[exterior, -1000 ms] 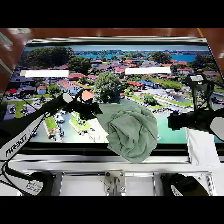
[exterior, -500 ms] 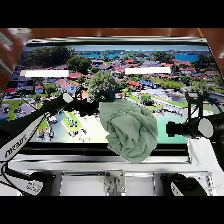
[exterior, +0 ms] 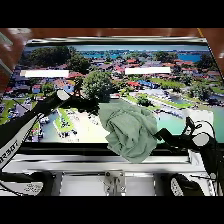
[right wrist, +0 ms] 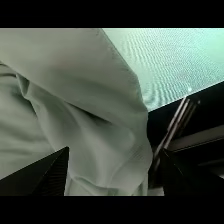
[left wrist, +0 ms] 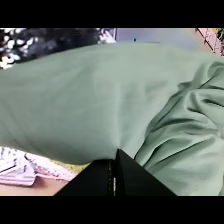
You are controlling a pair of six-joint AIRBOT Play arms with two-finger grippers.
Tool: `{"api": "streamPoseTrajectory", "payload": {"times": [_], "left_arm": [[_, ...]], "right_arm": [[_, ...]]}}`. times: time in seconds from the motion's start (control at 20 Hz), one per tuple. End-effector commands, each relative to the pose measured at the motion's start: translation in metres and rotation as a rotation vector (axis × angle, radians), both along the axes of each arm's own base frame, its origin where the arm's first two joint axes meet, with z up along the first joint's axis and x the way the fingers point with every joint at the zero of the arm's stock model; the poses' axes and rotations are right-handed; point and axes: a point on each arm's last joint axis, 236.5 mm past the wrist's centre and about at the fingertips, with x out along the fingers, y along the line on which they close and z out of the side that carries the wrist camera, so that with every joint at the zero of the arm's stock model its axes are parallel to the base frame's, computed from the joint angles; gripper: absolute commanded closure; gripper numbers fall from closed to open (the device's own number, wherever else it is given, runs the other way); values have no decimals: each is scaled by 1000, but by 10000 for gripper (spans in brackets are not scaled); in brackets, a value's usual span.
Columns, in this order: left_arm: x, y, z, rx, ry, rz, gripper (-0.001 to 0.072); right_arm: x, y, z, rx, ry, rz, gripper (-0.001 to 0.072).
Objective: Fold the shirts.
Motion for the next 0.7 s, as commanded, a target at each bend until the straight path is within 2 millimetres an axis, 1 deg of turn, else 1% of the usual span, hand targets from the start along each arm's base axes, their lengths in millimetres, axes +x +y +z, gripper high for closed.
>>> {"api": "streamPoseTrajectory", "payload": {"times": [0.0,0.1,0.2,0.25,0.3,0.35,0.4,0.45,0.5,0.55,0.6,0.65], "left_arm": [[1,0,14,-7,-34,-8,672],[2,-1,20,-12,-47,-9,671],[2,-1,28,-17,-62,-8,671],[3,-1,32,-19,-70,-8,671],[3,-1,37,-23,-80,-8,671],[3,-1,43,-26,-93,-9,671],[3,-1,51,-22,-131,-32,672],[4,-1,62,-16,-180,-62,672],[6,0,78,-9,-235,-84,673],[10,4,95,5,-285,-91,673],[14,9,119,18,-353,-94,673],[19,14,151,24,-432,-91,673]], "right_arm": [[-2,10,-20,77,24,-57,30],[5,20,-25,135,21,-60,30],[7,29,-29,187,38,-57,31],[6,32,-33,203,54,-54,60],[5,33,-37,209,69,-49,236],[4,33,-39,210,71,-44,516],[8,34,-36,214,59,-42,645],[13,35,-28,213,27,-1,646],[21,36,-15,201,-27,77,646],[32,36,7,174,-110,172,646],[48,35,36,140,-213,261,647],[65,34,71,104,-320,320,647]]}}
